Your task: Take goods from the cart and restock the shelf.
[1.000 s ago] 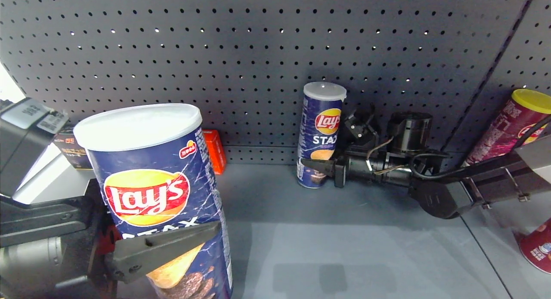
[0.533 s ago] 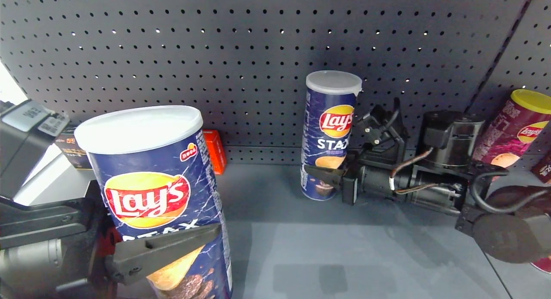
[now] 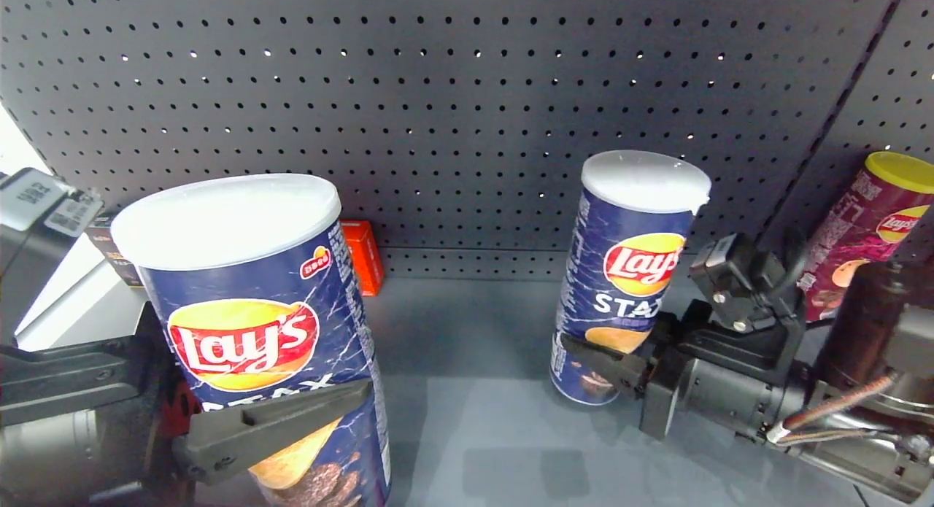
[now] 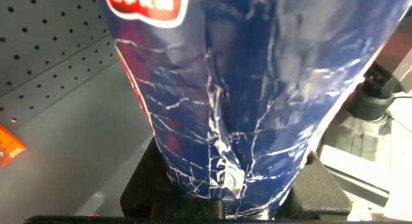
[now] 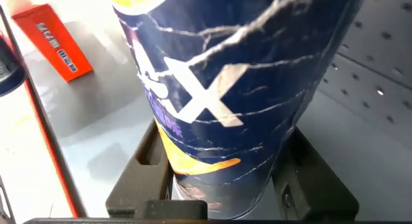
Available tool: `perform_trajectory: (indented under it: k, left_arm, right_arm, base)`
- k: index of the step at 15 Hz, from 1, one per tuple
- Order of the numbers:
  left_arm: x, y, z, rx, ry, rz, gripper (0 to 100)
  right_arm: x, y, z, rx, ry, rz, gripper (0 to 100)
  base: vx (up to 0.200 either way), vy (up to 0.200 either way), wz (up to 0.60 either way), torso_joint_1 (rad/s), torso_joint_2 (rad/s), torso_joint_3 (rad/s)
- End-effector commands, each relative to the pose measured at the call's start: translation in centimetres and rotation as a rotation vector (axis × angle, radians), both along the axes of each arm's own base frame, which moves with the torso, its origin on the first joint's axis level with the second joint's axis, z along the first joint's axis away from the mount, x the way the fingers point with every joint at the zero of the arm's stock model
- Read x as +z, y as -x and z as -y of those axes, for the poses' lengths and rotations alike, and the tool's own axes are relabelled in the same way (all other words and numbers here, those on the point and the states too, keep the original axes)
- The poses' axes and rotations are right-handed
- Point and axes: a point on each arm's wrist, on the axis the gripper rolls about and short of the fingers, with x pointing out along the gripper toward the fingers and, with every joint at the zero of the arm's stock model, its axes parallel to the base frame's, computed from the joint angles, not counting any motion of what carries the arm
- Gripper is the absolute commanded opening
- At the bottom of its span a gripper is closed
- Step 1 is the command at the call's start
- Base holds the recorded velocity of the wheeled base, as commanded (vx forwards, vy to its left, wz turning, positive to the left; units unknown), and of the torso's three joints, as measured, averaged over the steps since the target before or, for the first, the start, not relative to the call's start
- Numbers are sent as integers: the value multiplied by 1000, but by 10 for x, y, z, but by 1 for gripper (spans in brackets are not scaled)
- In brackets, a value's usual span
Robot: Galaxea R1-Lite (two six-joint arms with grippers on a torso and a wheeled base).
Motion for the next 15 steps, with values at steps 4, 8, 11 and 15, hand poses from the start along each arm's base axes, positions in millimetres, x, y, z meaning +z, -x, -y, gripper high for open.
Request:
perform_trajectory:
  k: [4, 8, 11, 15]
  left_arm:
    - [0, -2, 1, 7, -5, -2, 0]
    - [-3, -7, 3, 13, -15, -16, 0]
    - [-4, -7, 3, 19, -16, -17, 0]
    - [-5, -7, 3, 19, -19, -21, 0]
  right_arm:
    - [-27, 33, 12, -5, -27, -36, 0]
    - [-45, 34, 10, 2, -17, -50, 0]
    - [-51, 33, 5, 14, -4, -61, 0]
    - [-58, 28, -1, 15, 14, -76, 0]
  base:
    - [0, 0, 0, 0, 0, 0]
    - [0, 0, 0, 0, 0, 0]
    - [0, 0, 0, 0, 0, 0]
    - [0, 0, 0, 0, 0, 0]
